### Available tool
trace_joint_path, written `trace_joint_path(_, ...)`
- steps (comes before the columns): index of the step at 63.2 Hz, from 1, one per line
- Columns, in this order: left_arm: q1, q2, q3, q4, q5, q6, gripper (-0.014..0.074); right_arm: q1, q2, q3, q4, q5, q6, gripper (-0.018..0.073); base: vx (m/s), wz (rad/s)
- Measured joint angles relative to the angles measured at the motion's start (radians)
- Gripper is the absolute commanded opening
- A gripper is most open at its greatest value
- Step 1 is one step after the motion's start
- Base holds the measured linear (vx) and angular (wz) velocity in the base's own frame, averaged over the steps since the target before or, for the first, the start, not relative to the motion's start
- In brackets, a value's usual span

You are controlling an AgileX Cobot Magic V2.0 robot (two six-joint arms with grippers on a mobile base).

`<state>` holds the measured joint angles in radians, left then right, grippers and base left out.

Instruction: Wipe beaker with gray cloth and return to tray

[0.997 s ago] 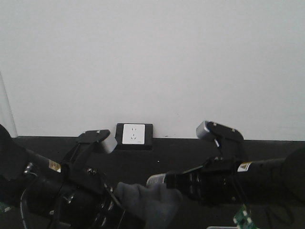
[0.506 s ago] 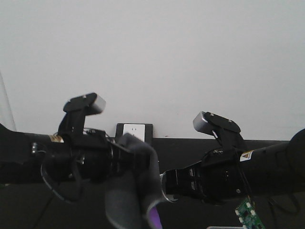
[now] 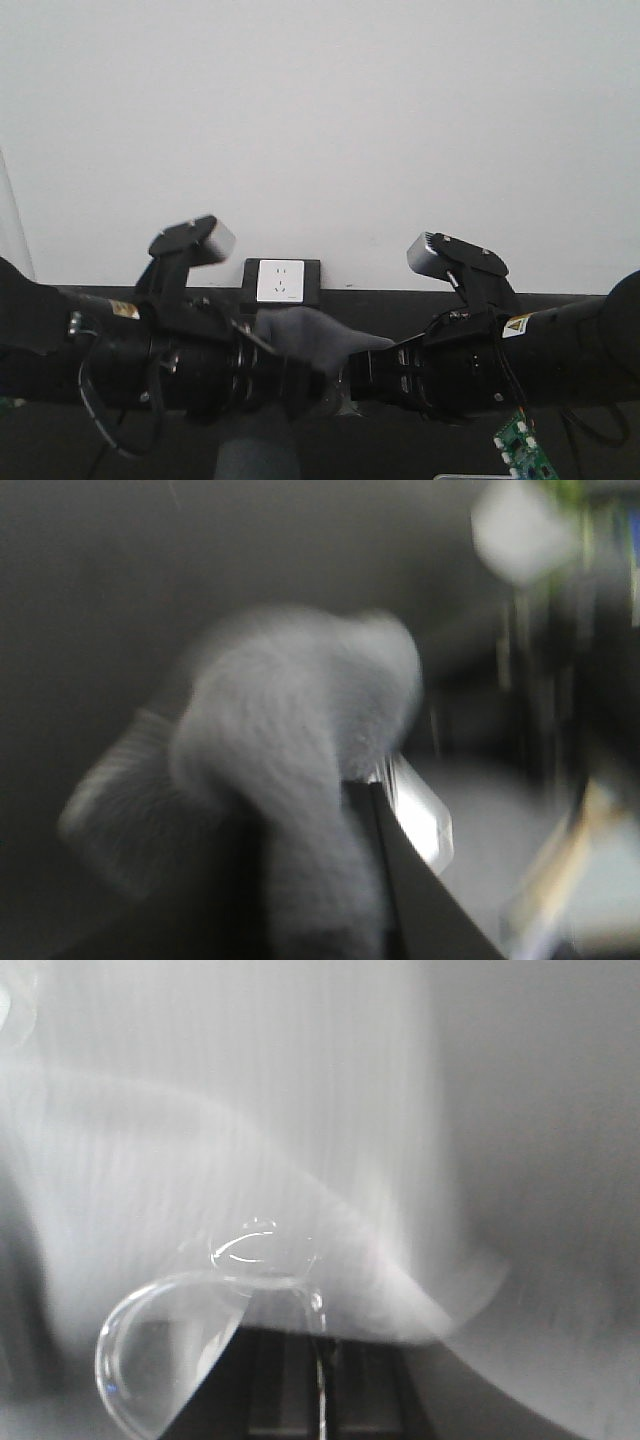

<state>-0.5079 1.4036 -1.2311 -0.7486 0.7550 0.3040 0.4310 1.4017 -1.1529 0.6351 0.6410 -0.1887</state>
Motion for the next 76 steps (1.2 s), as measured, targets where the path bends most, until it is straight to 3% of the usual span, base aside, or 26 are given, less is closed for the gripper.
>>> trace_joint_path(8, 0.0, 0.001, 0.0, 0.079, 0.19, 0.002, 0.0, 0.0, 0.0, 0.0, 0.0, -0.015, 0.005, -0.0011, 0.0, 0.0)
trace_joint_path(15, 0.0, 0.001, 0.0, 0.113, 0.238, 0.003, 0.0, 0.0, 0.0, 0.0, 0.001, -0.015, 0.007, -0.0011, 0.0, 0.0)
trace_joint_path(19, 0.0, 0.001, 0.0, 0.115, 0.188, 0.003, 0.0, 0.0, 0.0, 0.0, 0.004, -0.014, 0.007, -0.0011, 0.0, 0.0)
trace_joint_path(31, 0.0, 0.001, 0.0, 0.111, -0.165, 0.003, 0.0, 0.0, 0.0, 0.0, 0.002, 0.019, 0.005, -0.0011, 0.0, 0.0)
trace_joint_path(38, 0.008, 0.0, 0.0, 0.101, -0.318, 0.003, 0.0, 0.0, 0.0, 0.0, -0.051, 0.058, 0.004, -0.0011, 0.0, 0.0)
trace_joint_path(46, 0.054, -0.023, 0.0, 0.116, -0.337, 0.003, 0.0, -0.033, 0.0, 0.0, -0.16, 0.13, 0.053, -0.0011, 0.0, 0.0)
trace_joint_path(54, 0.149, -0.075, 0.0, 0.255, -0.255, -0.022, 0.0, -0.154, 0.0, 0.005, -0.269, 0.208, 0.115, -0.0011, 0.0, 0.0)
trace_joint_path(63, 0.251, -0.119, 0.034, 0.465, -0.116, -0.157, 0.0001, -0.32, 0.0, 0.055, -0.375, 0.269, 0.092, -0.0011, 0.0, 0.0)
trace_joint_path(68, 0.279, -0.118, 0.095, 0.567, -0.064, -0.225, 0.0006, -0.368, 0.006, 0.086, -0.42, 0.312, 0.068, -0.0011, 0.0, 0.0)
trace_joint_path(76, 0.285, -0.089, 0.216, 0.646, -0.041, -0.304, 0.0039, -0.382, 0.044, 0.104, -0.461, 0.354, 0.055, -0.0011, 0.0, 0.0)
